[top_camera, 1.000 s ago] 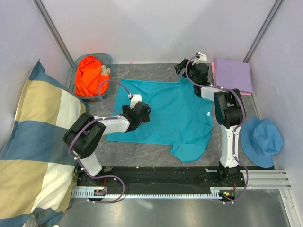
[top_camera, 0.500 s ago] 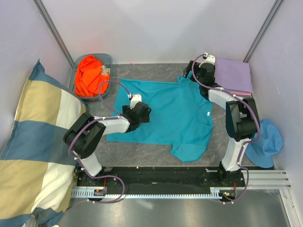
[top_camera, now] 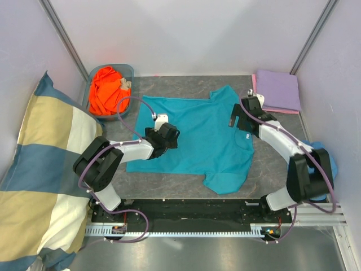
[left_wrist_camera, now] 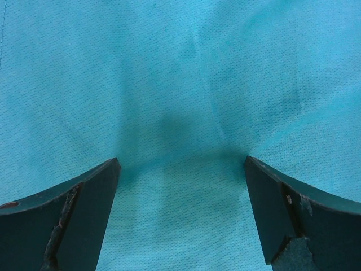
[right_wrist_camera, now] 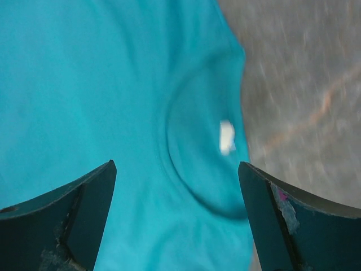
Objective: Fold and stack the t-shirts
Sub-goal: Flatten out the tshirt
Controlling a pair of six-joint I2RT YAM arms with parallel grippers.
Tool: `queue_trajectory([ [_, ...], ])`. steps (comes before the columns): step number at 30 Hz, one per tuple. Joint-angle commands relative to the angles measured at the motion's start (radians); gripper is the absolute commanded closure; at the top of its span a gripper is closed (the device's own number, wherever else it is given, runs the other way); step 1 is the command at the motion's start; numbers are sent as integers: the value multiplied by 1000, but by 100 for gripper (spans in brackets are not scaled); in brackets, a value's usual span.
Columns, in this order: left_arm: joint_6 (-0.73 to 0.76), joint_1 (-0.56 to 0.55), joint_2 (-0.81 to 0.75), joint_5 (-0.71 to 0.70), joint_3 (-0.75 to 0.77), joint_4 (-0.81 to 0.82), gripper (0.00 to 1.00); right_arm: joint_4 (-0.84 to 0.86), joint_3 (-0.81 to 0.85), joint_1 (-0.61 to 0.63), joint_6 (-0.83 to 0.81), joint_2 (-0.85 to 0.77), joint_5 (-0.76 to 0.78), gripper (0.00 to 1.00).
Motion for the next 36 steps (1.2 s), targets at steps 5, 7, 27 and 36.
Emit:
queue_trajectory([
  [5,-28,-10,-26,-10,-18,-66,0,-198,-288,70,166,-420,-27,2],
  [7,-28,-10,-12,-5,-14,-66,0,-174,-363,76,191,-489,-4,2],
  [27,-29,-10,8,7,-10,-67,0,354,-286,75,77,-153,-335,2],
  [36,-28,-10,22,-3,13,-83,0,452,-56,75,27,228,-459,2],
])
